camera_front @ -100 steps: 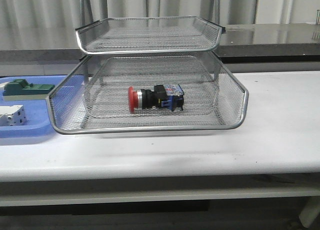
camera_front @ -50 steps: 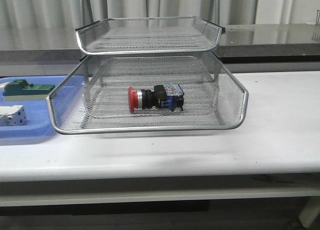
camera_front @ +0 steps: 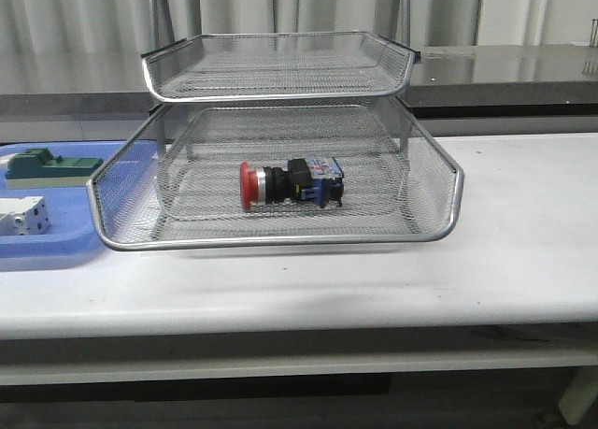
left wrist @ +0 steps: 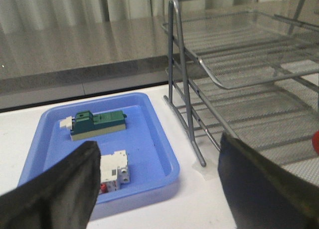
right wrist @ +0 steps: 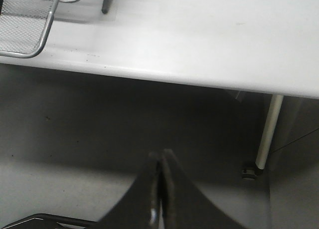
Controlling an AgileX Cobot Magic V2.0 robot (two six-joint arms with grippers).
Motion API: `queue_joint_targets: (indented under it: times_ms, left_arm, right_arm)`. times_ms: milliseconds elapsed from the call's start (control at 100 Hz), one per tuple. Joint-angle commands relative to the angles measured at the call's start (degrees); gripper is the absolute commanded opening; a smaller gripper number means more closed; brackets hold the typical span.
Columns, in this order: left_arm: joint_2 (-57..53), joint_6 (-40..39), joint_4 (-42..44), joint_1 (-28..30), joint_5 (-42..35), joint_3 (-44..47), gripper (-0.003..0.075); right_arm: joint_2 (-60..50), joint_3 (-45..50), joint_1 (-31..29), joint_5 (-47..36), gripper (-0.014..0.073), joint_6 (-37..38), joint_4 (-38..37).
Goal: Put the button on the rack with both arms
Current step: 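Open the left gripper and withdraw it from the tray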
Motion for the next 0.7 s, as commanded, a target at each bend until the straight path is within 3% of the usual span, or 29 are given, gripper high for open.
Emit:
queue_joint_targets:
  times_ms: [0, 230, 350, 690]
  left_arm:
    - [0.17, -0.63, -0.77, 0.18, -8.71, -0.72, 0.0483]
    - [0.17, -0.63, -0.77, 0.18, -8.8, -0.72, 0.0481]
    - [0.17, -0.63, -0.77, 0.18, -8.8, -0.72, 0.0438]
    - [0.17, -0.63, -0.77, 0.18, -8.8, -0.72, 0.0054]
  right_arm:
    - [0.47, -1.7, 0.04, -3.17, -0.0071, 0.04, -0.63]
    - [0.47, -1.7, 0.04, -3.17, -0.0071, 0.04, -0.63]
    - [0.47, -1.7, 0.04, -3.17, -0.0071, 0.04, -0.63]
    - [0.47, -1.7, 0.04, -3.17, -0.0071, 0.04, -0.63]
